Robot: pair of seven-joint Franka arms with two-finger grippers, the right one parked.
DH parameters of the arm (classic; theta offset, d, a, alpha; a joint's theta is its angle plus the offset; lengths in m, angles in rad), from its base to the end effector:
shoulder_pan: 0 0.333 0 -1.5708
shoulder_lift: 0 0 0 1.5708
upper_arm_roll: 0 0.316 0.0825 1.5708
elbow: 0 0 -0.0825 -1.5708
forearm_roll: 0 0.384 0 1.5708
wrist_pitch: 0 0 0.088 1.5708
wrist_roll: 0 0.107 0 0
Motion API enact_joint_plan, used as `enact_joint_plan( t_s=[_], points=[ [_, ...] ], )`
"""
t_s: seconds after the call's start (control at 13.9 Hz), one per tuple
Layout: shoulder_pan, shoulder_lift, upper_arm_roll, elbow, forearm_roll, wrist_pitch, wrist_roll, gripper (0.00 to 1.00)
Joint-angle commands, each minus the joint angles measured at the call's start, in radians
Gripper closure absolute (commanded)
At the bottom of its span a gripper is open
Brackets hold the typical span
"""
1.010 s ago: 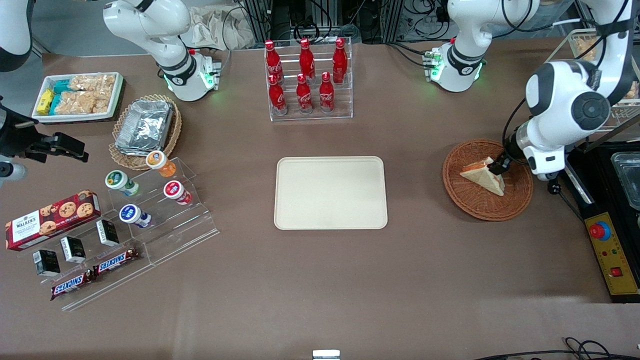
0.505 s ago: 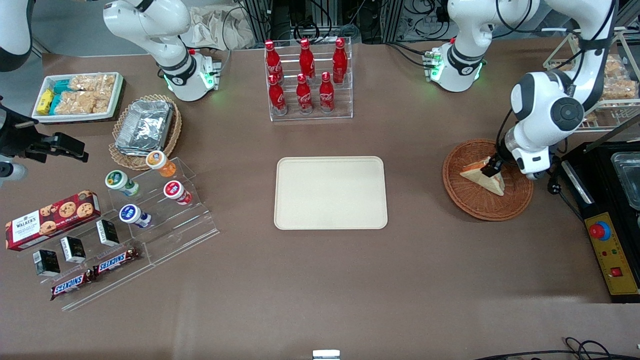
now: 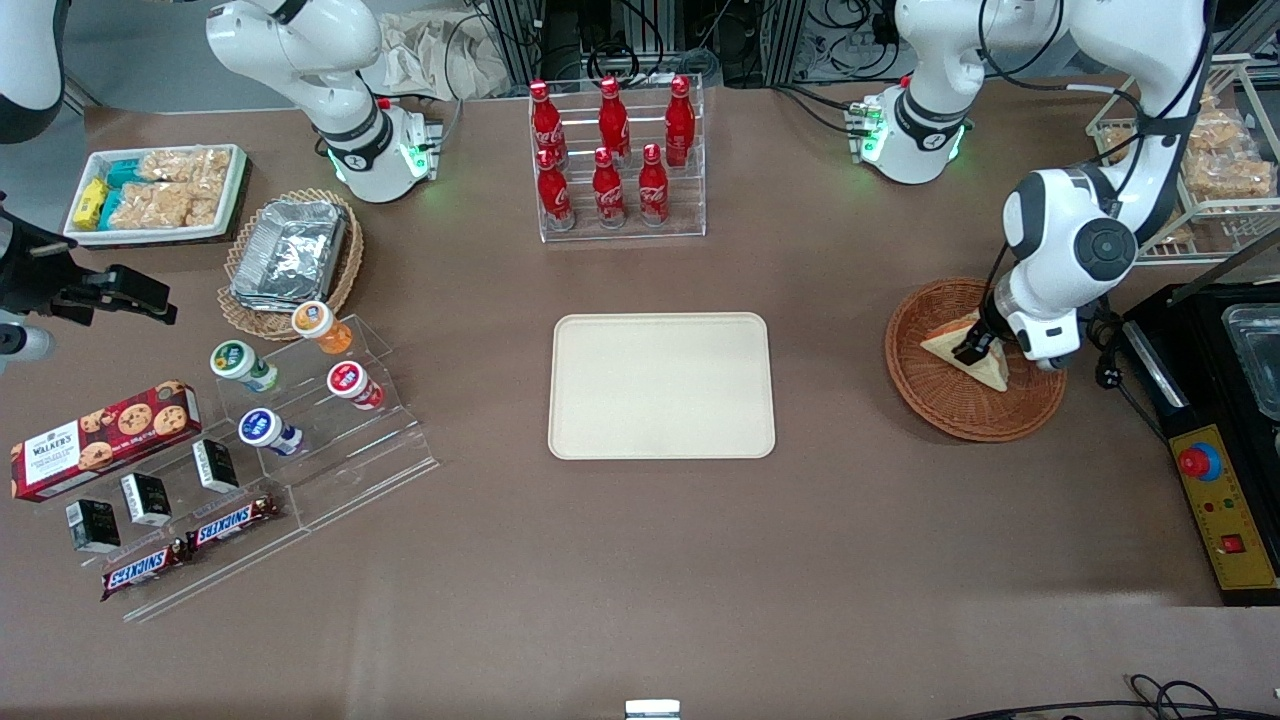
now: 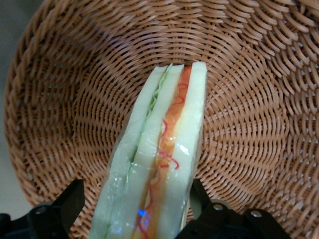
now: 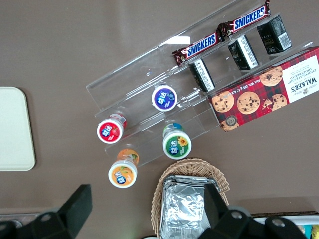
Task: Place sandwich from basket to tray
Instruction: 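Lower the open left gripper onto the wrapped sandwich in the basket, then close the left gripper on the sandwich and lift it from the basket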
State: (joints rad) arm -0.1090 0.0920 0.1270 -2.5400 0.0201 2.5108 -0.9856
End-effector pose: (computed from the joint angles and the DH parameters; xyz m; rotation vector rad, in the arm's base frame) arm 0.4449 0.0088 0.2286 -2.6968 -1.4503 0.1475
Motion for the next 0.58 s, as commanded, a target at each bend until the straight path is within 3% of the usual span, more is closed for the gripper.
enact_joint_plan(
  t_s=[0.0, 0.07, 0.29, 0.51],
  points=[
    [-0.004, 0.021, 0.003, 0.004, 0.015, 0.055, -0.019, 0.78],
    [-0.006, 0.015, 0.002, 0.006, 0.014, 0.071, -0.019, 1.00],
    [-0.017, -0.082, -0.007, 0.021, 0.017, 0.050, 0.017, 1.00],
    [-0.018, -0.205, -0.021, 0.102, 0.001, -0.203, 0.232, 1.00]
  ],
)
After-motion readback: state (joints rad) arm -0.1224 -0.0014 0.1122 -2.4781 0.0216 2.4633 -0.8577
